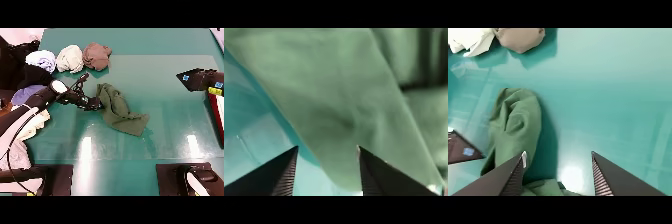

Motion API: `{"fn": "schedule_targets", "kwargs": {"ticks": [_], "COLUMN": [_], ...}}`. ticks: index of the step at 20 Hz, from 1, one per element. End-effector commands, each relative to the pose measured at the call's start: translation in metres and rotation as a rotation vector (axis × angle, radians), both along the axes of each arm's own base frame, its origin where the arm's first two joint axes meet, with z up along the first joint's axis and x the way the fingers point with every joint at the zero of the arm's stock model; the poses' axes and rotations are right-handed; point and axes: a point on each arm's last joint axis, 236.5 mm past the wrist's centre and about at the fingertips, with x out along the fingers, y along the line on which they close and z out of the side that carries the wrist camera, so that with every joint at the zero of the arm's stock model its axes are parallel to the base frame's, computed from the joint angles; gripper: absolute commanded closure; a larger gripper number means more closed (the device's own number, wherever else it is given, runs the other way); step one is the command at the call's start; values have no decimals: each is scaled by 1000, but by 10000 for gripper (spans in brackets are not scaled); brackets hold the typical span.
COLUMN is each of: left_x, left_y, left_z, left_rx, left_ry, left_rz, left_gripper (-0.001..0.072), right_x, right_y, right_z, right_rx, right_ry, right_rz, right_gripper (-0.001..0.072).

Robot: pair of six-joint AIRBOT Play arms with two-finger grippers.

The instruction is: Fold the shirts.

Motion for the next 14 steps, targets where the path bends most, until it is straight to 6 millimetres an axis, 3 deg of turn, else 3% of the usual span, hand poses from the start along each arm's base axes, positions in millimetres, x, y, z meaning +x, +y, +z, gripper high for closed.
{"fn": "schedule_targets", "kwargs": {"ticks": [1,2,5,9,14], "left_x": [6,9,14,17,22], "left_y": [-4,-5,-5,-8,-17], "left_z": [-14,-12,-9,-3,46], "left_rx": [-18,-20,-18,-33,-17], "left_ry": [28,17,-31,-36,-122], "left_rz": [44,51,24,25,-147], "left_gripper": [253,254,687,686,687], "right_x": [-1,-2,-4,-12,-9], "right_y": [3,3,2,7,25], "right_z": [-2,-3,-14,-48,-93], "right_rx": [-1,-2,-10,-35,-43], "right_ry": [4,9,56,207,371], "right_rz": [11,12,20,69,142], "right_gripper": [240,240,240,240,240]}}
